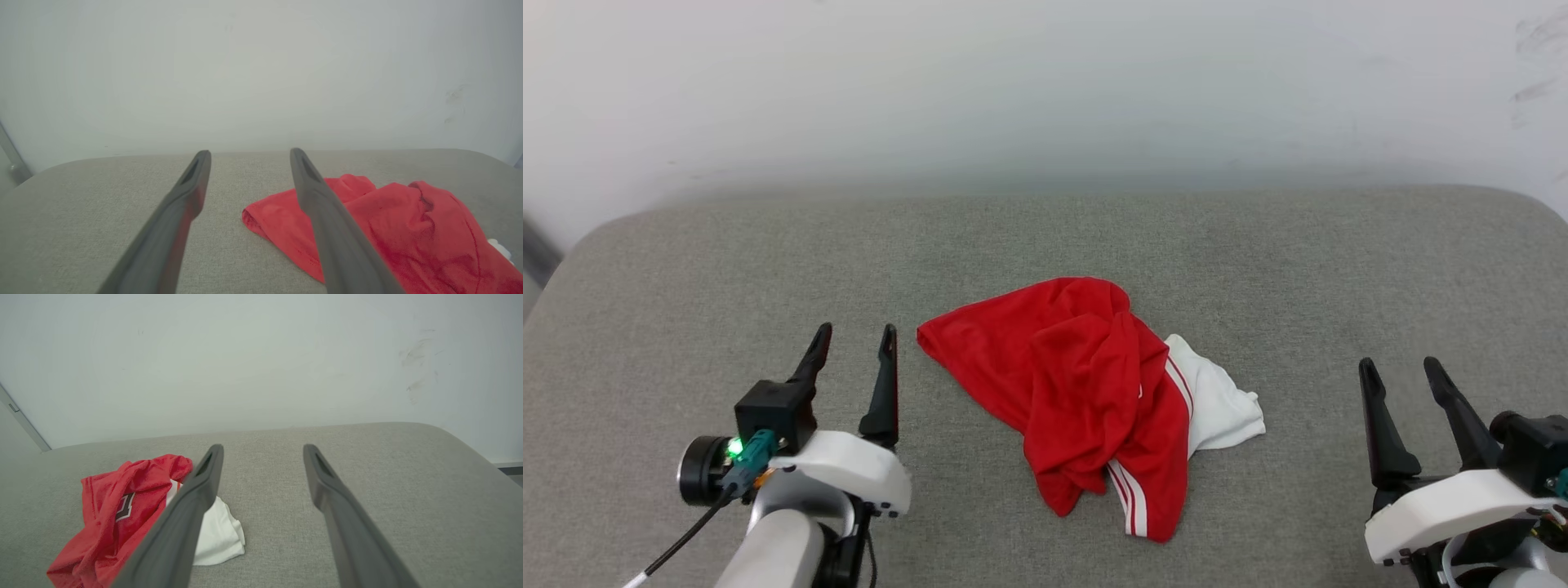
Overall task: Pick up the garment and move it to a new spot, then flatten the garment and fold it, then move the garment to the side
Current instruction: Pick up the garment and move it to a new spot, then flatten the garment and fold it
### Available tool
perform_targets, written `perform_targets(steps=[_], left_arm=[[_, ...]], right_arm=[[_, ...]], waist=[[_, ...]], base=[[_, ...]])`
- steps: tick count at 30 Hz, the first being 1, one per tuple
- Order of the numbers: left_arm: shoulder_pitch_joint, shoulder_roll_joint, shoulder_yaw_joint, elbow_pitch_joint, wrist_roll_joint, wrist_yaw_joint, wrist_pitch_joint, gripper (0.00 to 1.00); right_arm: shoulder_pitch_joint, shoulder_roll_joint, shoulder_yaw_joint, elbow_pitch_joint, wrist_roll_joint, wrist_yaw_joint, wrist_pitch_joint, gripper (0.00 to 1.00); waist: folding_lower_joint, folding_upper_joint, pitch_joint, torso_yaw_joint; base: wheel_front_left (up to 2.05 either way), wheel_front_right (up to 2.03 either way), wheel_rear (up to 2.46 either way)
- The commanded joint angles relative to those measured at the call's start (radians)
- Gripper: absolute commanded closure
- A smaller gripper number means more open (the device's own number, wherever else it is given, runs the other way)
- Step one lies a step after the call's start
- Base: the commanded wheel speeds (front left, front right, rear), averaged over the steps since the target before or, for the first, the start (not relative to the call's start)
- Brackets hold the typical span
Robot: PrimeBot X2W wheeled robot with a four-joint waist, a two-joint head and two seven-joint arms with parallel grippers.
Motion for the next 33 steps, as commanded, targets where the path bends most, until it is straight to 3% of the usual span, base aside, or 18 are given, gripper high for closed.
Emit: perform_targets(steps=[1, 7, 23, 29, 33], left_arm=[[0.022, 0.016, 0.01, -0.007, -0.006, 0.003, 0.009, 0.0], [0.074, 0.052, 0.019, -0.042, -0.023, 0.01, 0.053, 0.0], [0.06, 0.038, 0.004, -0.06, -0.034, 0.02, 0.056, 0.0], [0.045, 0.02, -0.01, -0.063, -0.031, 0.017, 0.042, 0.0], [0.023, 0.0, -0.026, -0.06, -0.023, 0.018, 0.029, 0.0]], right_arm=[[0.018, 0.002, 0.0, -0.004, 0.0, 0.0, 0.001, 0.0], [0.036, 0.002, 0.004, -0.009, -0.003, 0.0, 0.017, 0.0], [0.013, -0.004, 0.006, 0.0, 0.005, 0.0, 0.051, 0.0], [-0.011, -0.031, -0.031, 0.06, 0.033, 0.0, 0.156, 0.0], [-0.061, -0.085, -0.043, 0.126, 0.067, 0.0, 0.305, 0.0]], waist=[[-0.0001, 0.0, -0.003, -0.002], [-0.0001, 0.0, -0.017, -0.005], [-0.0001, 0.0, -0.011, -0.002], [-0.0001, 0.0, 0.008, 0.032], [-0.0001, 0.0, 0.035, 0.078]], base=[[0.0, 0.0, 0.0], [0.0, 0.0, 0.0], [0.0, 0.0, 0.0], [0.0, 0.0, 0.0], [0.0, 0.0, 0.0]])
